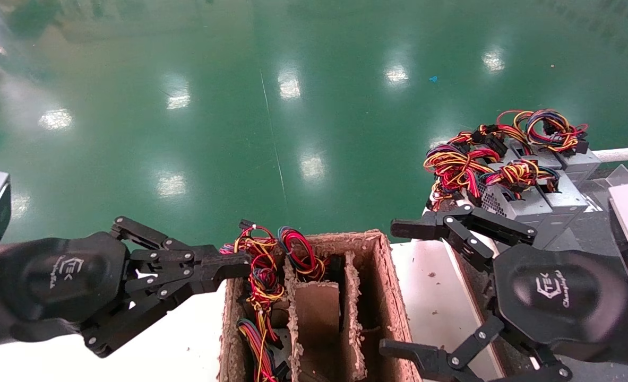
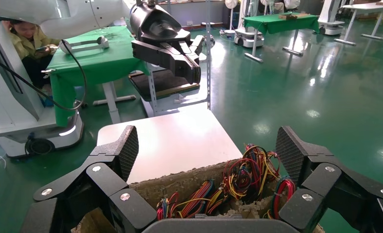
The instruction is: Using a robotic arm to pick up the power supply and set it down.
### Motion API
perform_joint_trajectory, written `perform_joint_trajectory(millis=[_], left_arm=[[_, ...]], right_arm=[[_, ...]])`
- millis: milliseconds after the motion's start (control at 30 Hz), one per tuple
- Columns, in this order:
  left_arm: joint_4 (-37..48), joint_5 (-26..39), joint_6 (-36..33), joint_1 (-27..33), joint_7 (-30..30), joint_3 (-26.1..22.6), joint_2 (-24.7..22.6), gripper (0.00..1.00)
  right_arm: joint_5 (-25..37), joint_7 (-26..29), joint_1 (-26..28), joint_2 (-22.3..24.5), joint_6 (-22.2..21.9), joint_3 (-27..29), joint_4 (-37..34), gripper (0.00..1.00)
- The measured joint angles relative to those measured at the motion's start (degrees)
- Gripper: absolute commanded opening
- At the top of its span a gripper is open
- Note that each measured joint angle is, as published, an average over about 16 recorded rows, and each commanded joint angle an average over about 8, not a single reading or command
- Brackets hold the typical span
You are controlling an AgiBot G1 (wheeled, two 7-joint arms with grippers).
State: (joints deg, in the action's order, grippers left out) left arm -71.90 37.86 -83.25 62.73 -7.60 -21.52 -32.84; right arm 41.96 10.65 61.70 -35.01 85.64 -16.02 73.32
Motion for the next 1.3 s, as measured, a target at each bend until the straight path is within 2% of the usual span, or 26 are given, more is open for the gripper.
perform_joint_trajectory(millis=[133,167,833,1300], left_arm=[[0.00,0.00,0.00,0.00,0.00,0.00,0.00,0.92],[0.00,0.00,0.00,0.00,0.00,0.00,0.00,1.00],[0.00,0.00,0.00,0.00,0.00,0.00,0.00,1.00],[0.01,0.00,0.00,0.00,0.00,-0.01,0.00,1.00]], right_arm=[[0.00,0.00,0.00,0.00,0.00,0.00,0.00,1.00],[0.00,0.00,0.00,0.00,0.00,0.00,0.00,1.00],[0.80,0.36,-0.43,-0.30,-0.09,-0.71,-1.25,1.00],[6.39,2.36,-0.11,-2.79,0.20,-5.03,-5.86,1.00]])
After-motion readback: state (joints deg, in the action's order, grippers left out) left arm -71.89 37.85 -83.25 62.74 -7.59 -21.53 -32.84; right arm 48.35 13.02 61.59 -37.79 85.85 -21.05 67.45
